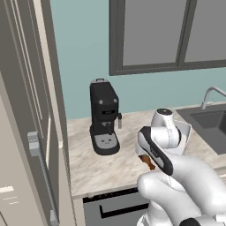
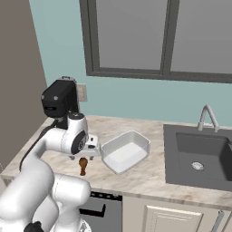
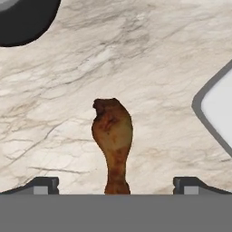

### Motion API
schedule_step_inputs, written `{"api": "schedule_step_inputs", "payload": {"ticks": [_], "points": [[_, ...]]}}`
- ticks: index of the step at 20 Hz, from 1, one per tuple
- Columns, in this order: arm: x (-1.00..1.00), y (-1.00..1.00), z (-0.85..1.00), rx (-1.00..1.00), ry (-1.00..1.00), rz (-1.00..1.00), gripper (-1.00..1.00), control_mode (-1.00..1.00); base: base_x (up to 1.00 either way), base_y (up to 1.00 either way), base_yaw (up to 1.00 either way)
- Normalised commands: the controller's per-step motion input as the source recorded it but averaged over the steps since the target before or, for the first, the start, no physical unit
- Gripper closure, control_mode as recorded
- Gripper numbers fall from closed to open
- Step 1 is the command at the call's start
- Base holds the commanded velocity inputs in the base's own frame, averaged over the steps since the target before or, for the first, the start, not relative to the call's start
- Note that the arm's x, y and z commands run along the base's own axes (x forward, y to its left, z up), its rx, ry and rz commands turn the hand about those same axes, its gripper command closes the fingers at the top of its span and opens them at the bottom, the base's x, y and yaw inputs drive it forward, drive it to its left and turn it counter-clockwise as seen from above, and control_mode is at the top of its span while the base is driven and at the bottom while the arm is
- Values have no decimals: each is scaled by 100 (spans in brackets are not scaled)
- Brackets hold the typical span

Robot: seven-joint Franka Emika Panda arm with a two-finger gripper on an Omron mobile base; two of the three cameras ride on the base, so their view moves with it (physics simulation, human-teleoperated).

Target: Retrieve the tupperware from the cabinet, then place the raw meat into the tupperware to avoid contamination.

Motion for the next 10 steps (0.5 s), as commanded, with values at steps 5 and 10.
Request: {"api": "schedule_step_inputs", "payload": {"ticks": [5,10], "points": [[1,0,-27,0,0,0,-100,-100,0,0,0],[0,0,-29,-1,0,0,-100,-100,0,0,0]]}}
